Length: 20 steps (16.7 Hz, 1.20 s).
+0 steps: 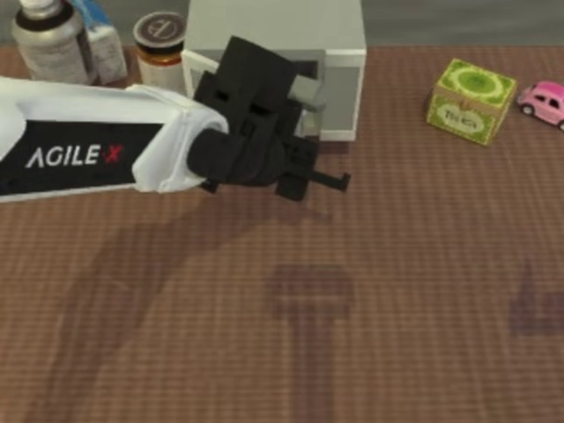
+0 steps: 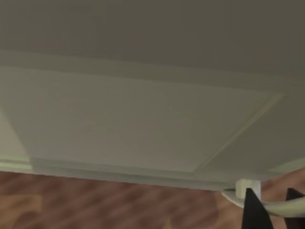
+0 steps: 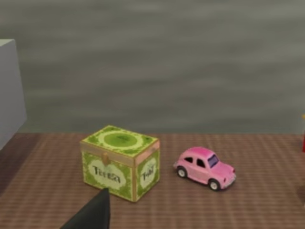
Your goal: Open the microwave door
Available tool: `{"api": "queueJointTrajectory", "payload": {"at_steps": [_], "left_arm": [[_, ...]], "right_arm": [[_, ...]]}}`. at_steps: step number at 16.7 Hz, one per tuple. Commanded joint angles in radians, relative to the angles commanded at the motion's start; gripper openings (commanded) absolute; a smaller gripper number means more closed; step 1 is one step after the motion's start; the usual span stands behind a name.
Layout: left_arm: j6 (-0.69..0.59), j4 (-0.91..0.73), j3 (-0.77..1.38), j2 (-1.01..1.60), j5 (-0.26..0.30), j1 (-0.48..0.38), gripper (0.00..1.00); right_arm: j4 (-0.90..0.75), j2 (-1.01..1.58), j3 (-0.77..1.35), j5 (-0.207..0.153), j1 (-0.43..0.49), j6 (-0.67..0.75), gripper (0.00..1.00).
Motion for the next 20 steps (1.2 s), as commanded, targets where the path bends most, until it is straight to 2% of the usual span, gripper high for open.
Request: {"api": "queueJointTrajectory", "payload": {"at_steps": [6,14,20], "left_arm": [[0.0,0.0,0.0,0.0,0.0,0.0,0.0],[0.049,0.012,-0.036,-0.025,0.042,0.017,0.0],[0.049,0.012,-0.036,-0.025,0.042,0.017,0.0]], "right_arm": [[0.0,0.0,0.0,0.0,0.0,0.0,1.0],[0.0,0.0,0.0,0.0,0.0,0.0,1.0],[0.0,0.0,0.0,0.0,0.0,0.0,1.0]]}}
